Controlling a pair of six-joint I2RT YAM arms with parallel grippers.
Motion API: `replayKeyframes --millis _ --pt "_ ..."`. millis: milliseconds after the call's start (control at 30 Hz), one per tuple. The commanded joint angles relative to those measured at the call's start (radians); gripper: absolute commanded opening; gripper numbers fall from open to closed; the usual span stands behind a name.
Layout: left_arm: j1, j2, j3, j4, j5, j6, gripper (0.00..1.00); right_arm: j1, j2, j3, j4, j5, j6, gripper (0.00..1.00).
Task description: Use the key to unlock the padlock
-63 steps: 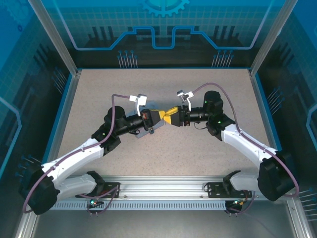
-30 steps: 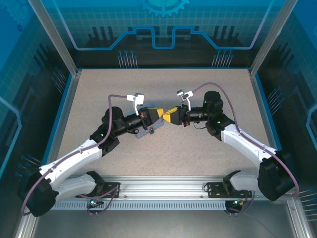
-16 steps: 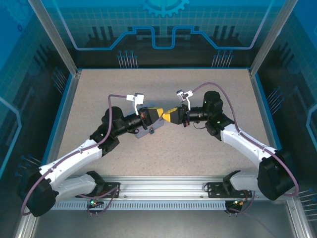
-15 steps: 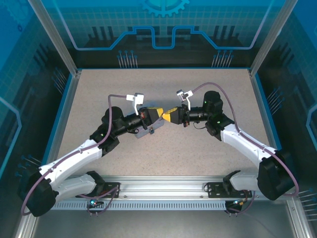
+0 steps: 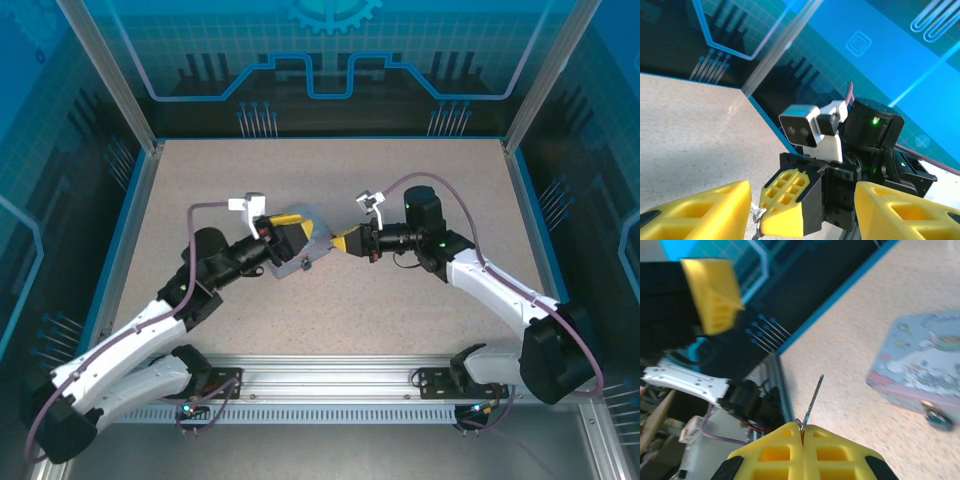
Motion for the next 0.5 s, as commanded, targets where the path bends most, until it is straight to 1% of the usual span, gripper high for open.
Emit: replayKeyframes --millis 0,67,167,300,467 --pt "-0.005 -0.055 -0.067 -0.129 -0.113 -0.003 0.59 -0.010 0.013 0.054 -0.231 0.114 -0.161 0.03" --pt "-0.005 -0.066 -0.112 -0.154 -0.119 -0.031 0.60 -0.011 0.034 0.052 -0.247 0.131 -0.178 0.03" --pt "-0.011 -0.033 -0.179 -0.150 -0.110 -0.089 0.61 -0.008 0.076 0.050 -0.255 0.143 -0.195 0.03" --pt "-0.040 0.045 -0.270 -0.037 -0.124 -0.153 0.61 0.000 0.121 0.058 -0.267 0.143 -0.239 0.03" --pt "-0.047 0.116 -0.294 0.101 -0.116 -0.171 0.64 0.004 0.133 0.045 -0.265 0.104 -0.313 0.03"
